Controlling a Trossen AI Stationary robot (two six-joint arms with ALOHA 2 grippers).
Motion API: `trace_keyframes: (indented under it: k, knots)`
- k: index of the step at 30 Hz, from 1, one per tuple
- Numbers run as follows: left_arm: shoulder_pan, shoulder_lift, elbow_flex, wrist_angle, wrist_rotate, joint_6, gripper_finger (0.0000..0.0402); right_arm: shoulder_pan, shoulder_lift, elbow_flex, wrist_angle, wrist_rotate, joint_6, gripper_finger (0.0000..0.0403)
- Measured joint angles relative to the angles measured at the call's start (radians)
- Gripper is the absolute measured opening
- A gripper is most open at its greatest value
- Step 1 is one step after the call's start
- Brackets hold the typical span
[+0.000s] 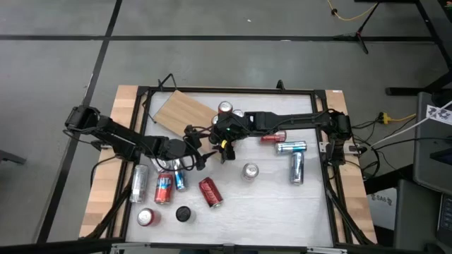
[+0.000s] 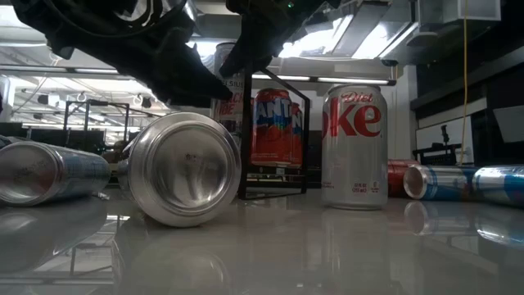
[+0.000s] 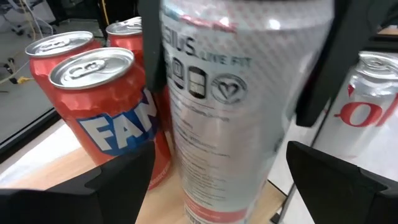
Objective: Pick and place cans onto a shelf
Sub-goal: Put the top pink/white soda can on the shelf
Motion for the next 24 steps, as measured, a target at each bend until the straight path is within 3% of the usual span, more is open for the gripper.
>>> trace_keyframes:
  k: [10, 24]
  knots:
    - [0.006, 0.000, 0.000, 0.024, 0.016, 0.003, 0.0350, 0.000, 0.000, 0.000, 0.000, 0.000, 0.000, 0.0280]
    - [0.029, 0.000, 0.000, 0.052, 0.055, 0.003, 0.0260, 0.000, 0.000, 0.000, -0.002, 0.000, -0.002, 0.0280]
